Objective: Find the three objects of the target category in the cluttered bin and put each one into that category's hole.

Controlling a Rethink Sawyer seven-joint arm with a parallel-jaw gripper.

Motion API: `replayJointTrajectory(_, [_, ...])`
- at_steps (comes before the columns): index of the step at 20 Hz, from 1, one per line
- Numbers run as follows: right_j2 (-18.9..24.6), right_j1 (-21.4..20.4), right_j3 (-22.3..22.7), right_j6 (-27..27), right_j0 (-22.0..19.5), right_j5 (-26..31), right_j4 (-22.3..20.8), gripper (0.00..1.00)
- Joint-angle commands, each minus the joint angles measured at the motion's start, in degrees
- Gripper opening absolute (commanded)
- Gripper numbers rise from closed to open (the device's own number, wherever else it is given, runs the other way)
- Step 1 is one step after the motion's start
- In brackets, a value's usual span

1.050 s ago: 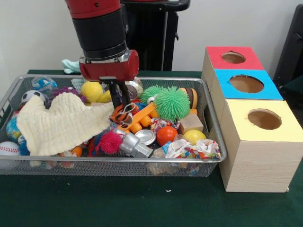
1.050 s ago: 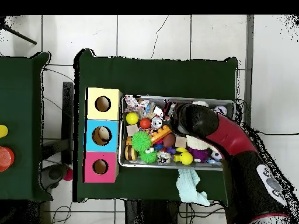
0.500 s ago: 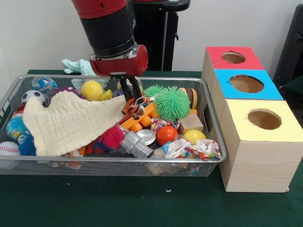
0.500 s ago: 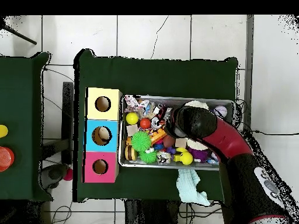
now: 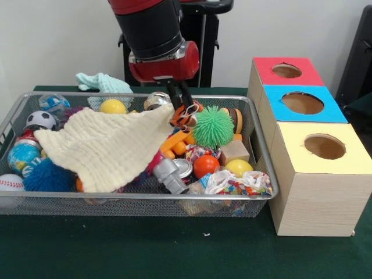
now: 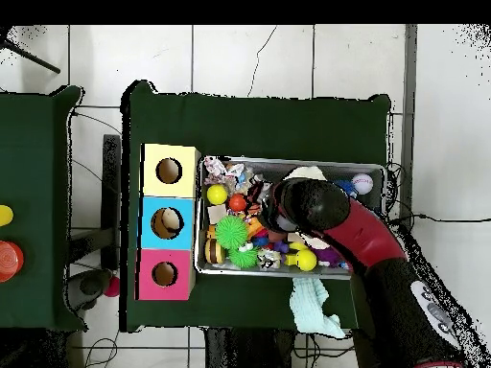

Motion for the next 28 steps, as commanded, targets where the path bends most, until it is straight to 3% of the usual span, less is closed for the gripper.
replayJointTrajectory(1, [6.1, -2.3, 7.2, 9.6, 1.0, 6.1, 6.0, 0.0])
replayJointTrajectory(13, [7.9, -4.8, 13.6, 8.3, 1.7, 1.9, 10.7, 0.0])
replayJointTrajectory(28, [8.0, -3.5, 16.7, 8.0, 3.7, -3.4, 11.4, 0.0])
